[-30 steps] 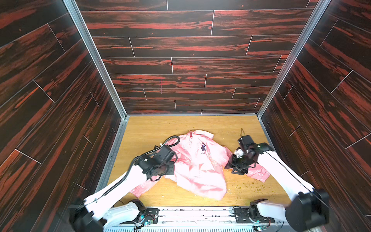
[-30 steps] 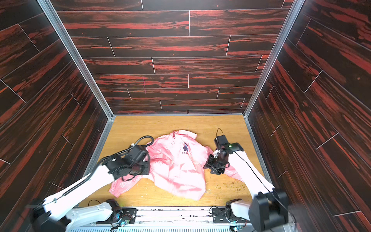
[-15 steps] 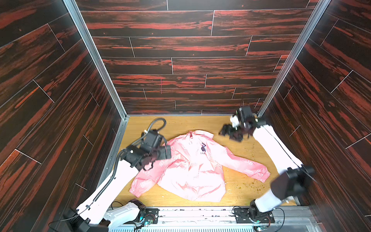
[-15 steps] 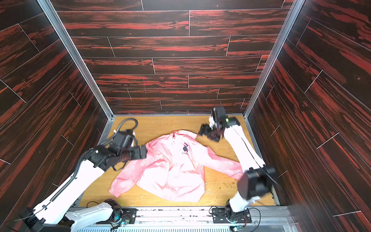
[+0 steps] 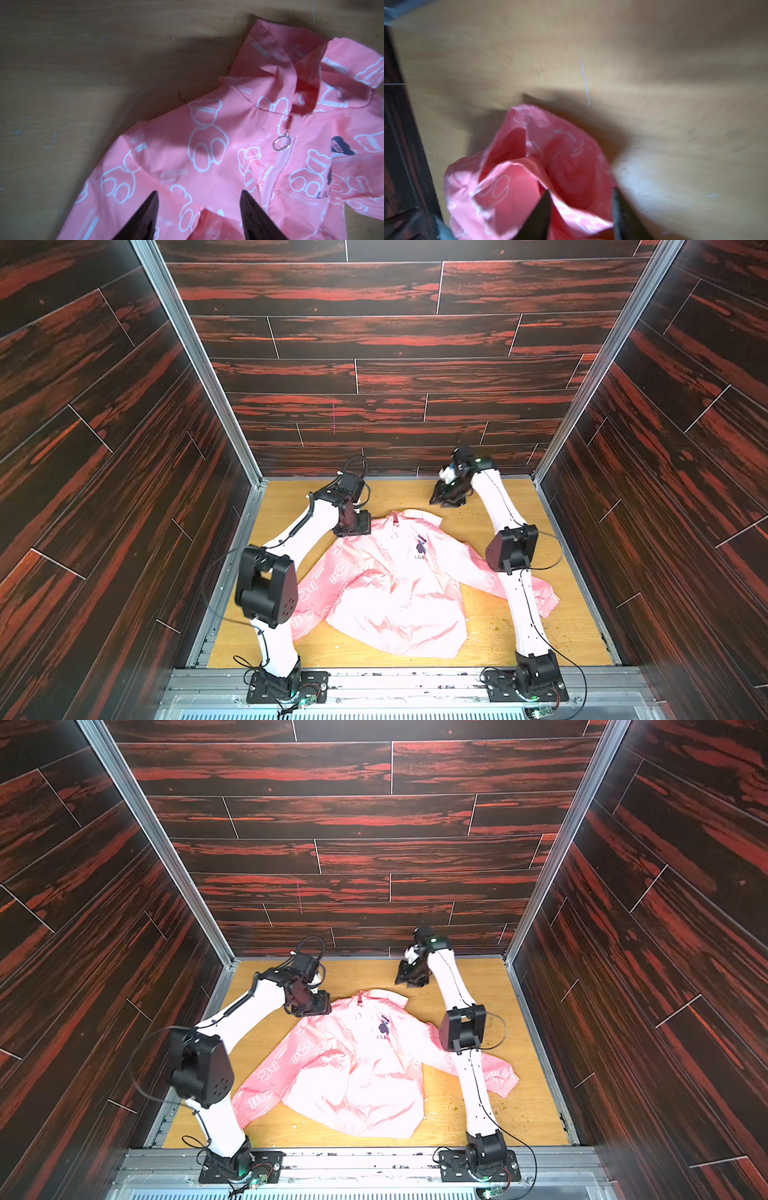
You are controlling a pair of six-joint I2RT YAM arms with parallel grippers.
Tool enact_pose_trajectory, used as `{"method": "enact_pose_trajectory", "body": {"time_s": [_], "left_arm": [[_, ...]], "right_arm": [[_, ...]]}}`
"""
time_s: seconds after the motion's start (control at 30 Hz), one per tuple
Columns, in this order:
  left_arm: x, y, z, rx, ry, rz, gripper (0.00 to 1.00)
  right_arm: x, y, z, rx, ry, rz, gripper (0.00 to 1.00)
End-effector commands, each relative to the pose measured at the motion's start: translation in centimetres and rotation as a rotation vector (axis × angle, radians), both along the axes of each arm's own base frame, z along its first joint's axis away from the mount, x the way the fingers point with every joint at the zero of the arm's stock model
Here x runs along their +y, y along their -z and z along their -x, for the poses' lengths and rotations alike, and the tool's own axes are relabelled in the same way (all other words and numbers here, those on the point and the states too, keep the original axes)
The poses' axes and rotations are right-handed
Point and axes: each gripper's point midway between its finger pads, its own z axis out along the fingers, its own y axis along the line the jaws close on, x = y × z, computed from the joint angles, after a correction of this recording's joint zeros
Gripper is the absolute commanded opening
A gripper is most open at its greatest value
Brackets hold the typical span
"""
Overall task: Unzip the jacket
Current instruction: Flatten out the jacket at the center of the board.
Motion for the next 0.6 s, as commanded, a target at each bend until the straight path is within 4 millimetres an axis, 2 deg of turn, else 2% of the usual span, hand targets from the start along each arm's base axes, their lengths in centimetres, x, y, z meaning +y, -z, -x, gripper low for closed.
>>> {"method": "enact_pose_trajectory", "body": {"time_s": [0.0, 0.07, 0.17, 0.27, 0.33, 0.4, 0.43, 0.47, 0.5, 0.57], "left_arm": [[-1.1, -0.3, -1.0, 0.026, -0.007, 0.116, 0.38], [-1.3, 0.1, -1.0, 0.026, -0.015, 0.148, 0.21], [-1.3, -0.4, -0.5, -0.021, -0.021, 0.179, 0.02], [-0.9, -1.2, 0.5, -0.082, -0.024, 0.197, 0.00], [-0.8, -2.8, 0.8, -0.170, -0.015, 0.228, 0.00], [-0.7, -3.7, 1.5, -0.223, 0.009, 0.240, 0.00], [-0.5, -4.3, 1.8, -0.244, 0.021, 0.234, 0.04], [-0.3, -4.8, 2.0, -0.259, 0.033, 0.223, 0.15], [0.0, -5.5, 2.1, -0.277, 0.046, 0.205, 0.25], [0.6, -6.9, 2.1, -0.313, 0.061, 0.162, 0.41]], "right_arm": [[2.4, 0.7, 5.2, 0.032, -0.116, 0.156, 0.25], [2.8, 1.0, 7.6, 0.024, -0.105, 0.176, 0.17], [2.4, 1.8, 11.5, 0.035, -0.065, 0.182, 0.02], [1.9, 2.4, 15.3, 0.000, -0.080, 0.228, 0.00], [1.3, 2.8, 17.4, -0.025, -0.097, 0.278, 0.00], [0.5, 2.2, 18.3, -0.060, -0.077, 0.296, 0.12], [0.3, 1.5, 18.4, -0.076, -0.068, 0.283, 0.24], [0.0, 0.6, 18.1, -0.095, -0.054, 0.275, 0.37], [-0.2, -0.6, 17.5, -0.113, -0.038, 0.255, 0.45], [-0.2, -3.4, 15.7, -0.143, -0.013, 0.188, 0.56]]}}
